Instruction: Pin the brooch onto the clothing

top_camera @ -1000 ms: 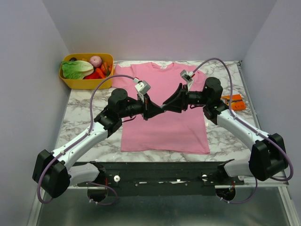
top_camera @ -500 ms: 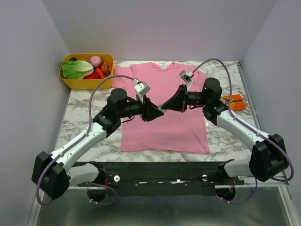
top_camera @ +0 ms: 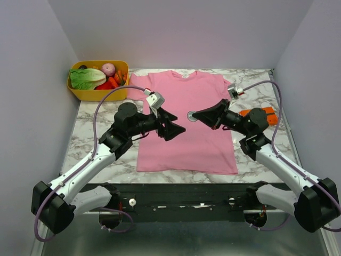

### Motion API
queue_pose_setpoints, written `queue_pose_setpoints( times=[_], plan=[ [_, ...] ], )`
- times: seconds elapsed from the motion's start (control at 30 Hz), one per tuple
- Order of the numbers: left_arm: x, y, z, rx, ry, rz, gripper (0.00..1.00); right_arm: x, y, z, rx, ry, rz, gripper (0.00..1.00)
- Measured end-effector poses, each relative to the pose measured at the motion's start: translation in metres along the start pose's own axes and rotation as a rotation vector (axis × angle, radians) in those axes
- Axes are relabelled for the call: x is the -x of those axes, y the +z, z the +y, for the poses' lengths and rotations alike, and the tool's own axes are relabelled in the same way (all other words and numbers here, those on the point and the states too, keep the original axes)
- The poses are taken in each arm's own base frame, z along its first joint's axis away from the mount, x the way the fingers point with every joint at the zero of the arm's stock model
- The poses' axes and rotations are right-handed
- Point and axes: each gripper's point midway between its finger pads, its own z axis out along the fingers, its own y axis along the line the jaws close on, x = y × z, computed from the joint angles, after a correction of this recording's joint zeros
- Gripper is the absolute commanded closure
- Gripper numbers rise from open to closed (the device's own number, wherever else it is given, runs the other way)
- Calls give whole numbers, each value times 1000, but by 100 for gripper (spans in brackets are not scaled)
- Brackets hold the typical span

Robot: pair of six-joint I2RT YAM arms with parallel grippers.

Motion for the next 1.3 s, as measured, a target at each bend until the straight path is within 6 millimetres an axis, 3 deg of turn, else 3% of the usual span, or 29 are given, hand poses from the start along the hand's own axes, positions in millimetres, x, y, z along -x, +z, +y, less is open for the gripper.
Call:
queue_pose_setpoints(
  times=[0.23, 0.43, 0.67, 0.83, 1.0, 1.3],
  plan=[
    [7, 9, 2, -14, -25, -35, 22, 4, -4, 5, 17, 101, -89, 100],
    [16, 18, -4, -70, -43, -77, 27, 18, -4, 18, 72, 114, -144, 99],
    [21, 26, -9, -126, -81, -98, 33, 20, -3, 23, 104, 122, -145, 100],
    [30, 26, -15, -159, -80, -133, 46, 18, -3, 24, 112, 127, -137, 100],
    [25, 32, -12, -169, -106, -116, 57, 18, -3, 25, 118, 129, -136, 100],
    [23, 34, -12, -179, -122, -112, 56, 18, -3, 26, 122, 133, -134, 99]
  ],
)
